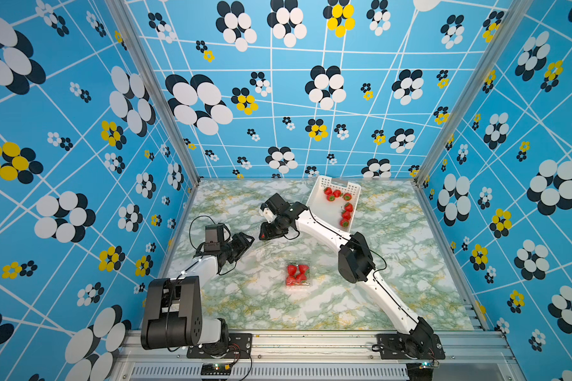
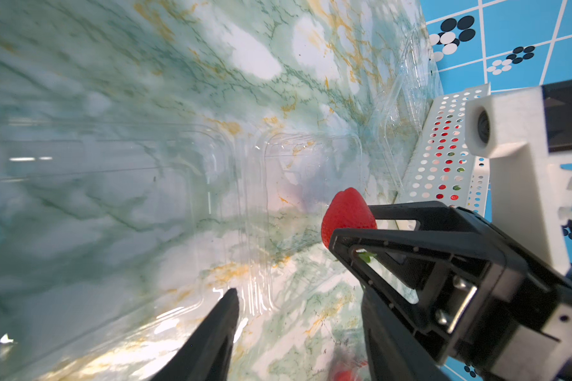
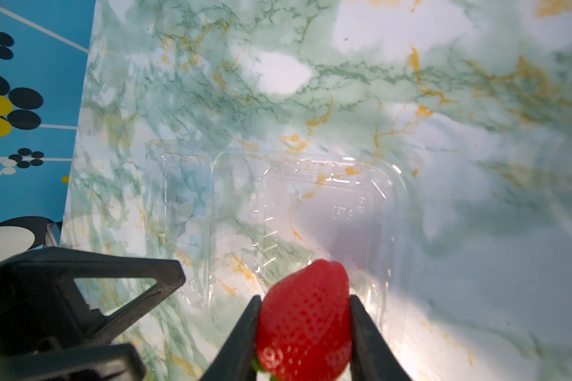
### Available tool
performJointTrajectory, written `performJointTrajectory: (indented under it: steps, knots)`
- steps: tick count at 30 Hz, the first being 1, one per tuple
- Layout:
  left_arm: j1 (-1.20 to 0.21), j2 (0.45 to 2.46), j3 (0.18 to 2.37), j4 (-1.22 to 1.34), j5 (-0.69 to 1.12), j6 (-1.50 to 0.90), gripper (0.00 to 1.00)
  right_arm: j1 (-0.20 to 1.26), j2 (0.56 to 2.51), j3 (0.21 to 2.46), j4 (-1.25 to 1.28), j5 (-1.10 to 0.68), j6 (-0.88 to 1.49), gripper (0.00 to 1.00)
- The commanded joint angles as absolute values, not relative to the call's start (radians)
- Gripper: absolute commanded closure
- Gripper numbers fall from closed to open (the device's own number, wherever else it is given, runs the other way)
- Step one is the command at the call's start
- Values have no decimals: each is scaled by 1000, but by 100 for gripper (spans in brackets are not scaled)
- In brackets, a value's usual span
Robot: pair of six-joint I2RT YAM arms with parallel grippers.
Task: Pack strawberries into containers
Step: Place the strawberry in the packing box.
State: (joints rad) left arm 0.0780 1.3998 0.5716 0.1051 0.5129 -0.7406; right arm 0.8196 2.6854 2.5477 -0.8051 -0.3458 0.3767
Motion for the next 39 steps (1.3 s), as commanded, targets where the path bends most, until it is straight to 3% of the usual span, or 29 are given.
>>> performJointTrajectory:
  steps: [1, 4, 14, 24, 31, 39]
  knots:
    - [74, 1381, 592, 98, 523, -738, 39, 821, 2708, 2539, -845, -325, 354, 57]
    - [74, 1381, 590, 95, 524, -735, 39, 821, 2708, 2540, -848, -323, 351, 50]
    - [75, 1373, 590, 95, 527, -735, 39, 821, 2682, 2539, -862, -287, 310, 44]
    - [71, 1341, 606, 59, 518, -729, 39, 778, 2470, 2474, -858, -156, 221, 41]
    - [36, 1305, 638, 1, 485, -713, 38, 646, 2250, 2238, -821, 48, 315, 41]
    - [-136, 1333, 784, -60, 424, -700, 38, 479, 2236, 2134, -919, 110, 344, 48]
